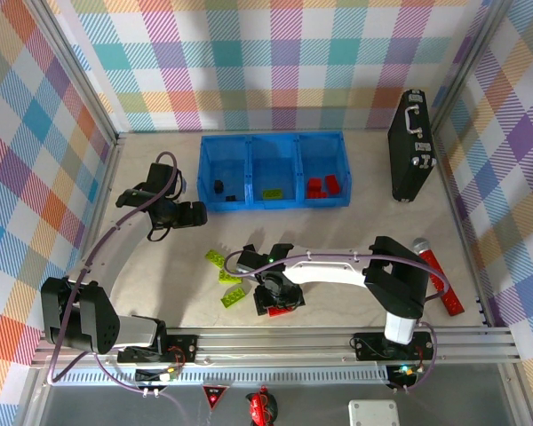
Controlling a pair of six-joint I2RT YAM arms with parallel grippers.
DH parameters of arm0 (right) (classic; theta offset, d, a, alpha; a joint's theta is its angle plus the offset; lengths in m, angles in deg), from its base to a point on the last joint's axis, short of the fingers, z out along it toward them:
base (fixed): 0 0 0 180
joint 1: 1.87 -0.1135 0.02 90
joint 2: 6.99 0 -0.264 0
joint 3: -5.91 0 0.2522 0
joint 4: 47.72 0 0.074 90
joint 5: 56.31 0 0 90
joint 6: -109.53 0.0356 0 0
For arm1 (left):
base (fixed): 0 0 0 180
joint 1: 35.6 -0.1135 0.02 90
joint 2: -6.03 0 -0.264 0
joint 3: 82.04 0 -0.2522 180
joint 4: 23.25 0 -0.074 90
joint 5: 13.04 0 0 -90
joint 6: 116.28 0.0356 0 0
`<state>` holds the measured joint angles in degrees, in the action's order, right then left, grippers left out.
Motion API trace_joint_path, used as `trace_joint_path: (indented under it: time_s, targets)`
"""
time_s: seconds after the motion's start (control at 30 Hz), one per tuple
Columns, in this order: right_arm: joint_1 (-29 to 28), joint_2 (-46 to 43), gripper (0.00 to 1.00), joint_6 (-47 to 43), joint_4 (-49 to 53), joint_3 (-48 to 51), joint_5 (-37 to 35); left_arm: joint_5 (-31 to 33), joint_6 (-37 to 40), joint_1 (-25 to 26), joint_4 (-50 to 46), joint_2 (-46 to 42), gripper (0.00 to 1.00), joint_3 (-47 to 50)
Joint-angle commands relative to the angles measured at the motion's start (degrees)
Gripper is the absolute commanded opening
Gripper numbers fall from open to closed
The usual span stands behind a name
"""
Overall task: Sort the legos into containers by color
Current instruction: Pick up the lego from the bottom-center of the table.
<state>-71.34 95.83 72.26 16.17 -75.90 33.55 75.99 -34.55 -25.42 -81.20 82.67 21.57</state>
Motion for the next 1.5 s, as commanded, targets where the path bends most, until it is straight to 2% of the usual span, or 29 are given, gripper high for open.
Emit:
trace_joint_path:
  time_s: [0.0, 1.47]
  targets:
    - [-0.65, 0.97, 0.74, 1.31, -0.82, 1.06, 1.28, 0.18, 0.71, -0.95, 0.33, -1.39, 0.89, 0.84]
    - [-0.65, 5.11, 0.77, 0.56, 1.61, -4.08, -3.98, -0.12, 1.07, -1.17, 0.15, -0.62, 0.89, 0.58]
